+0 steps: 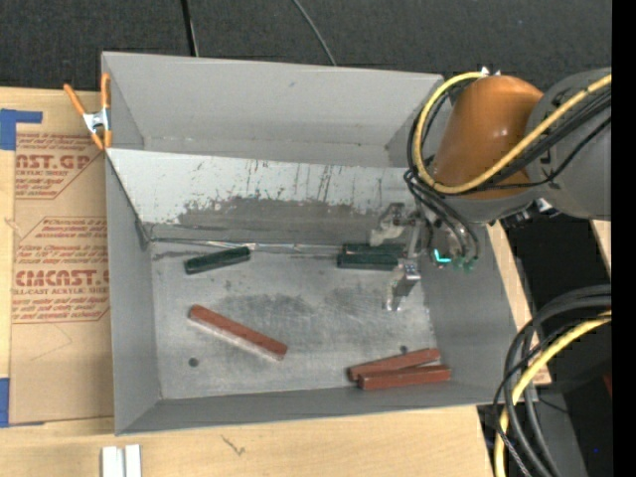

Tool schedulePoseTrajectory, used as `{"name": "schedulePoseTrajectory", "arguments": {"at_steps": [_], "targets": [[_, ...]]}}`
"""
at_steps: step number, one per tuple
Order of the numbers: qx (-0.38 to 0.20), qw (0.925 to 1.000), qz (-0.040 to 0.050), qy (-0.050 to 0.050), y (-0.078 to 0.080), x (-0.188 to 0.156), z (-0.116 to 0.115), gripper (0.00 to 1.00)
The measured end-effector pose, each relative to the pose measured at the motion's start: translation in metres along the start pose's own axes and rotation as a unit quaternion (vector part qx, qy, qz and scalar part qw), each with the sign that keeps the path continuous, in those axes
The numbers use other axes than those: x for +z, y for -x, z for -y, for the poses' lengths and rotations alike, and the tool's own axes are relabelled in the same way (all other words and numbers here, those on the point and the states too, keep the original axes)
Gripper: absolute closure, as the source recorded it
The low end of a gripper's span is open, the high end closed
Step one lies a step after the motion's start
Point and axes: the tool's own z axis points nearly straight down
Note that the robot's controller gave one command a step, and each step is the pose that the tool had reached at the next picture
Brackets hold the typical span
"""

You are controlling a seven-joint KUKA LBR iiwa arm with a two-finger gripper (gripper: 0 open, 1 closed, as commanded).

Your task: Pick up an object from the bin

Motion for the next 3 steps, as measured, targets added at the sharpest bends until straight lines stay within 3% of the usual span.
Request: {"name": "schedulePoseTrajectory", "arguments": {"at_steps": [1,2,3], "targets": [[0.0,1.0,0.0037,0.0,0.002,-0.005,0.0,0.0],[0.033,0.9992,0.0217,0.0,0.026,0.081,0.013,1.0],[0.033,0.9992,0.0216,0.0,0.025,0.081,0.013,1.0]]}}
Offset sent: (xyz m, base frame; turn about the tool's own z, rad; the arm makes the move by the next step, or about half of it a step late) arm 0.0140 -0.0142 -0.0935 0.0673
